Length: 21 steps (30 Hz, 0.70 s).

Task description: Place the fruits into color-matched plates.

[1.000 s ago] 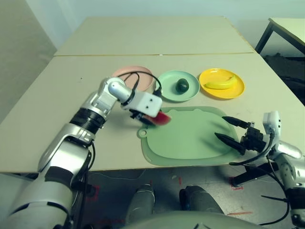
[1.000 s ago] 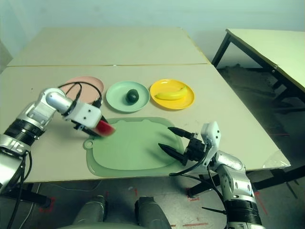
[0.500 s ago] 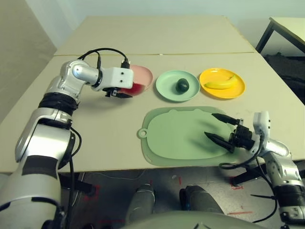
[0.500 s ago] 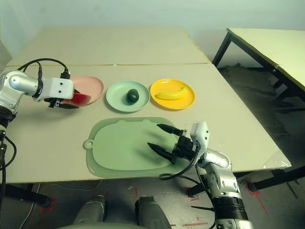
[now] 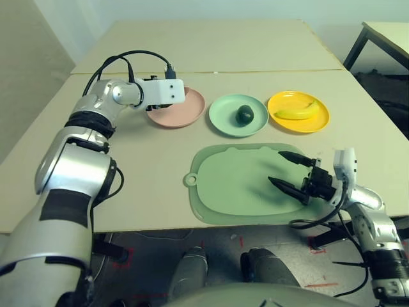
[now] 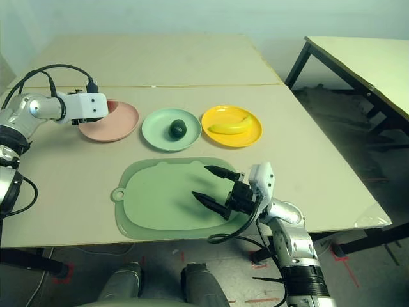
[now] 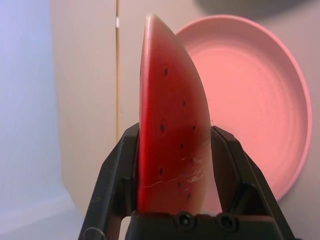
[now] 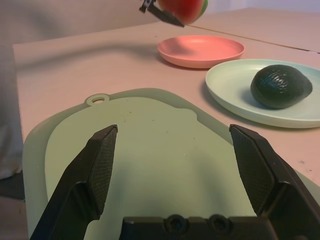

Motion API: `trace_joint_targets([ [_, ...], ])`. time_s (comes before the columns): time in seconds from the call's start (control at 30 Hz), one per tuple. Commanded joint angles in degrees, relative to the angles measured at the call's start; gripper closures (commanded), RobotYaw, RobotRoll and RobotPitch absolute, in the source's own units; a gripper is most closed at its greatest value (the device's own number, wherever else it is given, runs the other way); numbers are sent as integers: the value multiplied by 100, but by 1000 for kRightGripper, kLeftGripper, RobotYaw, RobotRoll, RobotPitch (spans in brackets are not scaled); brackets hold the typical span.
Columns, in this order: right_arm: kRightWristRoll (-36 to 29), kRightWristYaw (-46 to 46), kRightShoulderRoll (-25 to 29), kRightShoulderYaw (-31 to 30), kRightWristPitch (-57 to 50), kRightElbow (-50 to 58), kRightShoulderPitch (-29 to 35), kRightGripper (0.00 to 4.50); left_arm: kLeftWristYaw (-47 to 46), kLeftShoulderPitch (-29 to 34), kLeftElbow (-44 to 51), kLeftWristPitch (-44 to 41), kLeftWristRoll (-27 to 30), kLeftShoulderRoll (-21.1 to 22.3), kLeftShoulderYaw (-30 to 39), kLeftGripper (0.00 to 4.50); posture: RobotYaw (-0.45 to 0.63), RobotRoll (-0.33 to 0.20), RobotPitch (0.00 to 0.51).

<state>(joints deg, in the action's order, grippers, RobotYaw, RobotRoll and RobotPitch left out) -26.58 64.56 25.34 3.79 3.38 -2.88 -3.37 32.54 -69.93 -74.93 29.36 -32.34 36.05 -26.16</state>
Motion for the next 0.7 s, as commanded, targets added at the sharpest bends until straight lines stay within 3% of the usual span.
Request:
trace_joint_targets([
  [0.03, -25, -52, -3, -82, -104, 140, 116, 0, -212, 209, -152, -165, -201, -37, -102, 2298, -46, 0, 71],
  [0.23, -33, -118, 11, -61, -162, 132, 86, 0, -422, 466, -207, -308, -297, 30, -111, 2298, -49, 0, 74],
  [0.47, -35, -157, -3, -97, -230, 162, 79, 0, -620, 533, -193, -323, -222, 50, -26, 18, -38, 0, 68],
  [0.7, -28, -145, -18, -160, -292, 95, -36, 0, -698, 462, -159, -239, -190, 63, 5, 18, -23, 0, 69],
])
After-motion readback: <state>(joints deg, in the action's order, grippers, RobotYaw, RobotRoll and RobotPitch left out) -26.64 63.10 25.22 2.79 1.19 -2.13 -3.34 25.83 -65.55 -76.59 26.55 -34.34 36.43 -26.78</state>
